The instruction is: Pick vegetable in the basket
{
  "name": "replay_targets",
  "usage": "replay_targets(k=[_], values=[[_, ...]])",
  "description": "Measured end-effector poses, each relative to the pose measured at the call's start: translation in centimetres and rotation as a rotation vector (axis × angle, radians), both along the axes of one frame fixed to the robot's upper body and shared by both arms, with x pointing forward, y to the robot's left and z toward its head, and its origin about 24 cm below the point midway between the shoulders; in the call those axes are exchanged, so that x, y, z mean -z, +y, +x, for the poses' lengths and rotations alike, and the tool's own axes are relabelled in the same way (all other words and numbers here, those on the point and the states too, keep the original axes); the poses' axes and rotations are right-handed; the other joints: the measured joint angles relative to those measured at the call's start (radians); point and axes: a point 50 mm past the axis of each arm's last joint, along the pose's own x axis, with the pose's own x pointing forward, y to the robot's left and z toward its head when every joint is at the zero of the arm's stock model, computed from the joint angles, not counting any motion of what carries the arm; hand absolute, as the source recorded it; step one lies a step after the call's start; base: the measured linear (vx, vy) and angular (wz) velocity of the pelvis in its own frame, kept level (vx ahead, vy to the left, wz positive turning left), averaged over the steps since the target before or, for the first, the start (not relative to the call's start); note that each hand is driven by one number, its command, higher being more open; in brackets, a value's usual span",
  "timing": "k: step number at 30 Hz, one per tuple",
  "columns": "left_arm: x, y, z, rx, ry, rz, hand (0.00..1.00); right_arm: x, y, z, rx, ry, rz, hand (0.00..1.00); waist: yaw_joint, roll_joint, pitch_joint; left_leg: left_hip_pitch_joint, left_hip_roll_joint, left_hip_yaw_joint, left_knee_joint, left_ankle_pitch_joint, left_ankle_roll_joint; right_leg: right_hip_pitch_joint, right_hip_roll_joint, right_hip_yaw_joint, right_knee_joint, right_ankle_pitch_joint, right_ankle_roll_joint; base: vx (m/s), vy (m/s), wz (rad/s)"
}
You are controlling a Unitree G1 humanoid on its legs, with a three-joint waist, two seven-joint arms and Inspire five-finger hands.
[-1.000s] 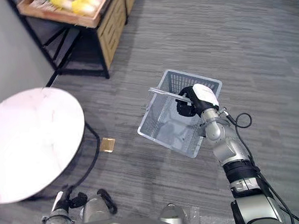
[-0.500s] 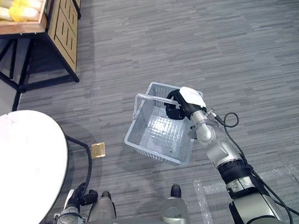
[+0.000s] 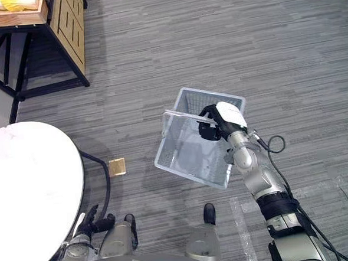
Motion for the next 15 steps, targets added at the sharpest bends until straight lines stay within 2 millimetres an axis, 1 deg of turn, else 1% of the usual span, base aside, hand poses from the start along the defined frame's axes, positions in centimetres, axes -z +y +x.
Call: replay_targets(k=[1, 2, 3, 4, 5, 6, 7, 8, 9, 10, 11, 12, 13, 14, 15], values=[[0.0, 0.1, -0.1, 0.005, 0.005, 0.006, 1.00, 0.0, -0.1, 0.0, 0.012, 0.000, 0.009, 0.00, -0.006, 0.003, -0.002, 0.013, -0.004, 0.002, 0.001, -0.007, 0.008, -0.061, -0.008, -0.002, 0.133, 0.006, -0.052, 0.04, 0.234, -0.02], [0.0, 0.5, -0.2, 0.006, 0.010, 0.016, 1.00, 0.2, 0.2, 0.0, 0.015, 0.000, 0.026, 0.00, -0.006, -0.011, 0.007, 0.047, -0.010, 0.008, -0.004, -0.007, 0.011, -0.106, -0.021, -0.018, 0.248, 0.031, -0.136, 0.06, 0.211, -0.04], [0.0, 0.7, -0.3, 0.005, 0.012, 0.020, 1.00, 0.3, 0.3, 0.0, 0.016, 0.002, 0.032, 0.00, -0.006, -0.020, 0.012, 0.066, -0.013, 0.012, -0.006, -0.008, 0.015, -0.117, -0.031, -0.031, 0.294, 0.052, -0.167, 0.11, 0.249, -0.12], [0.0, 1.1, -0.4, 0.009, 0.019, 0.030, 1.00, 0.4, 0.5, 0.0, 0.014, 0.004, 0.037, 0.00, -0.003, -0.034, 0.020, 0.112, -0.021, 0.022, -0.023, -0.011, 0.030, -0.146, -0.052, -0.041, 0.377, 0.111, -0.207, 0.11, 0.170, -0.20], [0.1, 0.9, -0.5, 0.013, 0.029, 0.027, 1.00, 0.4, 0.7, 0.1, 0.006, -0.001, 0.030, 0.00, -0.002, -0.027, 0.029, 0.145, -0.017, 0.032, -0.038, -0.017, 0.044, -0.189, -0.057, -0.043, 0.452, 0.111, -0.189, 0.10, 0.141, -0.17], [0.1, 0.9, -0.5, 0.017, 0.030, 0.030, 1.00, 0.2, 0.9, 0.1, -0.001, -0.010, 0.026, 0.00, -0.004, -0.033, 0.031, 0.158, -0.019, 0.033, -0.043, -0.020, 0.051, -0.202, -0.049, -0.049, 0.478, 0.066, -0.175, 0.11, 0.085, -0.07], [0.1, 1.0, -0.4, 0.014, 0.039, 0.033, 1.00, -0.1, 1.2, 0.1, -0.020, -0.028, 0.026, 0.00, -0.007, -0.037, 0.033, 0.171, -0.020, 0.033, -0.055, -0.024, 0.057, -0.219, -0.011, -0.055, 0.486, -0.017, -0.162, 0.13, 0.041, 0.14], [0.2, 1.0, -0.6, 0.011, 0.051, 0.034, 1.00, -0.5, 1.5, 0.1, -0.036, -0.049, 0.028, 0.00, -0.015, -0.036, 0.034, 0.176, -0.021, 0.027, -0.066, -0.024, 0.060, -0.224, 0.040, -0.058, 0.428, -0.046, -0.157, 0.14, 0.017, 0.23], [0.3, 1.0, -0.6, 0.010, 0.056, 0.034, 1.00, -0.8, 1.6, 0.1, -0.044, -0.059, 0.028, 0.00, -0.021, -0.036, 0.034, 0.179, -0.024, 0.022, -0.075, -0.023, 0.061, -0.224, 0.061, -0.061, 0.381, -0.046, -0.156, 0.17, -0.037, 0.35], [0.3, 0.9, -0.5, 0.011, 0.056, 0.033, 1.00, -1.2, 1.7, 0.1, -0.050, -0.077, 0.030, 0.00, -0.024, -0.037, 0.034, 0.187, -0.031, 0.012, -0.093, -0.023, 0.061, -0.224, 0.092, -0.067, 0.266, -0.043, -0.152, 0.27, -0.126, 0.39], [0.3, 0.8, -0.4, 0.013, 0.056, 0.030, 1.00, -1.4, 1.7, 0.2, -0.050, -0.087, 0.032, 0.00, -0.023, -0.037, 0.035, 0.194, -0.034, 0.000, -0.104, -0.023, 0.061, -0.222, 0.109, -0.065, 0.142, -0.021, -0.130, 0.29, -0.157, 0.49], [0.3, 0.7, -0.3, 0.018, 0.055, 0.031, 1.00, -1.4, 1.6, 0.2, -0.047, -0.089, 0.033, 0.00, -0.026, -0.036, 0.036, 0.196, -0.038, -0.016, -0.111, -0.023, 0.061, -0.220, 0.113, -0.060, 0.043, -0.001, -0.104, 0.26, -0.178, 0.49], [0.3, 0.8, -0.4, 0.019, 0.056, 0.032, 1.00, -1.4, 1.5, 0.1, -0.046, -0.089, 0.033, 0.00, -0.029, -0.037, 0.035, 0.197, -0.041, -0.029, -0.116, -0.026, 0.057, -0.214, 0.113, -0.053, -0.027, 0.020, -0.097, 0.23, -0.207, 0.64], [0.3, 1.0, -0.5, 0.015, 0.060, 0.036, 1.00, -1.3, 1.5, 0.1, -0.043, -0.088, 0.034, 0.00, -0.036, -0.050, 0.039, 0.215, -0.054, -0.054, -0.133, -0.037, 0.031, -0.193, 0.103, -0.050, -0.117, 0.091, -0.107, 0.29, -0.304, 0.67], [0.4, 0.7, -0.6, 0.008, 0.072, 0.031, 1.00, -1.5, 1.2, 0.2, -0.032, -0.090, 0.032, 0.00, -0.039, -0.014, 0.045, 0.234, -0.032, -0.078, -0.143, -0.057, -0.001, -0.186, 0.122, -0.067, -0.087, 0.180, -0.117, 0.28, -0.292, 0.51]])
